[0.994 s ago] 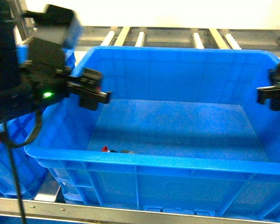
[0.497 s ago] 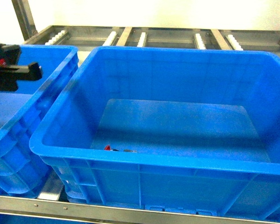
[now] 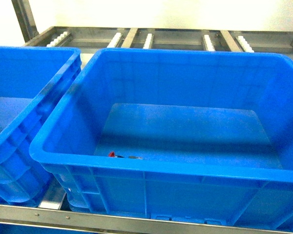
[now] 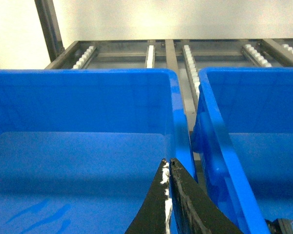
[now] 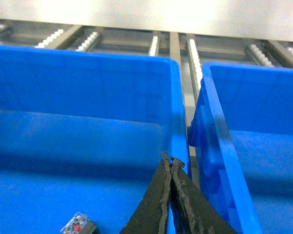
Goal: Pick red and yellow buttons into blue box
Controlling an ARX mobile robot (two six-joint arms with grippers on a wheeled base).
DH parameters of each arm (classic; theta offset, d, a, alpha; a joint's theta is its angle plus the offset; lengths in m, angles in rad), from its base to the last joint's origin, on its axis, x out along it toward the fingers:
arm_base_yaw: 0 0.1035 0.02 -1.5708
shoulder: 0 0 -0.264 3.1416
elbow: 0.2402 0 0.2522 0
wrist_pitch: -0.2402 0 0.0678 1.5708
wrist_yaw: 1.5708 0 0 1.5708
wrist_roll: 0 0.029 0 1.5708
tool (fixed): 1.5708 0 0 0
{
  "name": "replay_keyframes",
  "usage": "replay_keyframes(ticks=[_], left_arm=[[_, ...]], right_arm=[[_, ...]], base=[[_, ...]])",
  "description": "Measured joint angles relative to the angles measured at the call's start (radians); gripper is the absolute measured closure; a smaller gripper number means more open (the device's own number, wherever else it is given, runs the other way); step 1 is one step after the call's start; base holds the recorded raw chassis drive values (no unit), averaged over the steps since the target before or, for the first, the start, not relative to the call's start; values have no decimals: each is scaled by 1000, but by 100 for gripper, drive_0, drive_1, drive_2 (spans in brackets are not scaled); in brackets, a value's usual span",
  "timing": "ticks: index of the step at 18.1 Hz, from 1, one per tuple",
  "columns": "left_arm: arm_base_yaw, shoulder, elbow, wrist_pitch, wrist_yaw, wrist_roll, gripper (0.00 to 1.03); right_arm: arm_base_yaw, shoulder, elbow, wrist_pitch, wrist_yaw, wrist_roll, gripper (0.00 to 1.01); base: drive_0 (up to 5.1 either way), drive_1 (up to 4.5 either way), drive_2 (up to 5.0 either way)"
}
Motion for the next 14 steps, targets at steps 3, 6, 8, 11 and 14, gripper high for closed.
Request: replay_keyframes(ticks=[3, 6, 8, 11, 14], left_arm=[[82, -349, -137, -218, 85, -2, 101], [82, -498, -160, -332, 85, -2, 101], [82, -566, -172, -394, 85, -2, 101], [82, -694, -175, -501, 85, -2, 101], [82, -747, -175, -551, 85, -2, 101]], right_arm=[[-74, -365, -90, -242, -67, 0, 99], [-74, -503, -111, -367, -67, 0, 99], [-74, -570, -112, -420, -67, 0, 99], [-74, -683, -112, -524, -67, 0, 99], [-74, -733, -112, -570, -67, 0, 99]], base=[[0, 0, 0], [0, 0, 0], [0, 0, 0], [0, 0, 0], [0, 0, 0]])
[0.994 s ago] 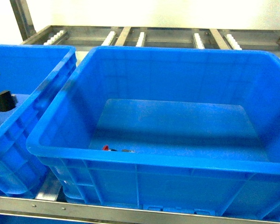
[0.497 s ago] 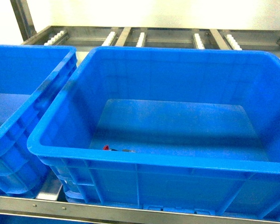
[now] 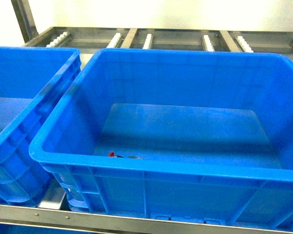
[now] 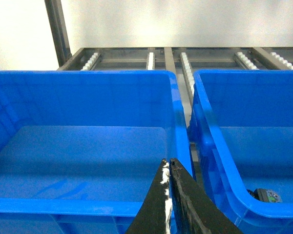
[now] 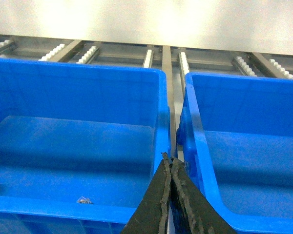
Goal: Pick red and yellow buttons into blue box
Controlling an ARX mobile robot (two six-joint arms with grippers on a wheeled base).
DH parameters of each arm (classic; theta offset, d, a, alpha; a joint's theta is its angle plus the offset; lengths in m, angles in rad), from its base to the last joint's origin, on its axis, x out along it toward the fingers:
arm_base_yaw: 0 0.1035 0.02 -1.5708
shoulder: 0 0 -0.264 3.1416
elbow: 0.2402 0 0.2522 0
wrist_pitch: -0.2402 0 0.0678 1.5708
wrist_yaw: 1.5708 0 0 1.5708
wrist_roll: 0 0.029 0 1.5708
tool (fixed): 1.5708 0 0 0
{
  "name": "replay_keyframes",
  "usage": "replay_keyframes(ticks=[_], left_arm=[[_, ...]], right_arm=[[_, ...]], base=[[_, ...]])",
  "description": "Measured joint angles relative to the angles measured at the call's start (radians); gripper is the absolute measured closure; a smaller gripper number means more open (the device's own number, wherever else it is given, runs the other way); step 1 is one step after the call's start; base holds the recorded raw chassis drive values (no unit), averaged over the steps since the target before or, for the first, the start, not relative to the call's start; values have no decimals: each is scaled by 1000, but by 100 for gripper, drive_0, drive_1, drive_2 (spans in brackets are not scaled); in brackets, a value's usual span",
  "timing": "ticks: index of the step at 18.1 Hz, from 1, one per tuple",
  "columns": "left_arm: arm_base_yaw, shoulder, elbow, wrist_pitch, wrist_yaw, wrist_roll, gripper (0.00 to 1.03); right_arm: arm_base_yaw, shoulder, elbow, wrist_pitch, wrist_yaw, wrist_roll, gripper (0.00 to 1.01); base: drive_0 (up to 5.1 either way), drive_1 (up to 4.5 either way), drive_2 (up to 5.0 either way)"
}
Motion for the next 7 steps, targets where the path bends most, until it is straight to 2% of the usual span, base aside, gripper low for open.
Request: replay_keyframes(ticks=[2, 7], left_arm=[[0, -26, 0, -25, 0, 0, 101], [0, -229, 0, -214, 0, 0, 101]], right_arm=[[0, -22, 0, -19, 0, 0, 99], [0, -196, 0, -190, 0, 0, 99]], base=[[0, 0, 0], [0, 0, 0]])
